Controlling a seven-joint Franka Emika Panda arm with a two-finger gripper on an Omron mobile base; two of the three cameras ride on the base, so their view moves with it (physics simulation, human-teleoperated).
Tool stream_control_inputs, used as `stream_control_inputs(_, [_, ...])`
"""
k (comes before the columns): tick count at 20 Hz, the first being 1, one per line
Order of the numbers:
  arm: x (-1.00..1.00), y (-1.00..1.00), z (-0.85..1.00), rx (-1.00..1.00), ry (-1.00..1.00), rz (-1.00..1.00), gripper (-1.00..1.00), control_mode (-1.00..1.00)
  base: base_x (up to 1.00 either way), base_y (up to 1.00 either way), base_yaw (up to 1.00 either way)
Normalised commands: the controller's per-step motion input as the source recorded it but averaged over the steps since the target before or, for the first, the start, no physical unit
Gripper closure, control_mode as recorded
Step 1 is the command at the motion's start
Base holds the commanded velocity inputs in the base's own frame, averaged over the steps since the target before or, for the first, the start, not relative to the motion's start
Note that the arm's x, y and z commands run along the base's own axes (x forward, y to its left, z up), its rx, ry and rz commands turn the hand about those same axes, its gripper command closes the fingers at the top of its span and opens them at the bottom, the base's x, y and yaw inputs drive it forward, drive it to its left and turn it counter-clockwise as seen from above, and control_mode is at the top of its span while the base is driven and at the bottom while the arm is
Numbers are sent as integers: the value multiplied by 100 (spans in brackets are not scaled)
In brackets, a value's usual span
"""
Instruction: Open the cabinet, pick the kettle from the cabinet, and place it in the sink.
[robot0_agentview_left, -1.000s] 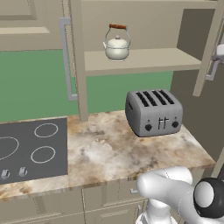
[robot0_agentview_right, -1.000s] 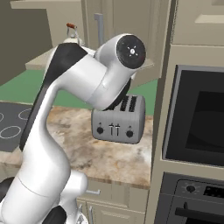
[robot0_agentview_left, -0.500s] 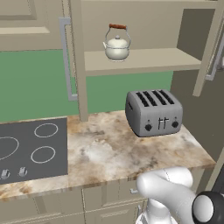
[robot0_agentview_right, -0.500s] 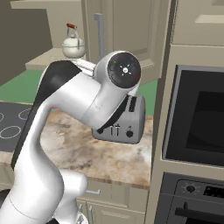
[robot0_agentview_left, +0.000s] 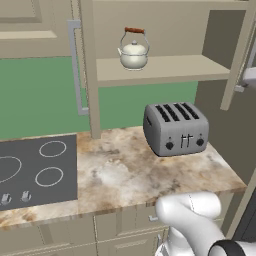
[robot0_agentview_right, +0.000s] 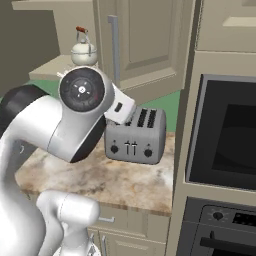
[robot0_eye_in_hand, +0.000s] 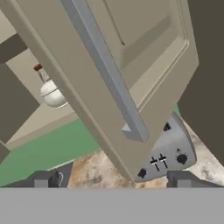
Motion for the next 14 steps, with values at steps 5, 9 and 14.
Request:
stream_control_inputs(5, [-33, 37, 5, 14, 5, -8, -100, -100, 0, 0, 0])
stream_control_inputs(9, [-16, 51, 0, 9, 0, -9, -100, -100, 0, 0, 0])
stream_control_inputs(14, [-5, 51, 2, 2, 2, -22, -100, -100, 0, 0, 0])
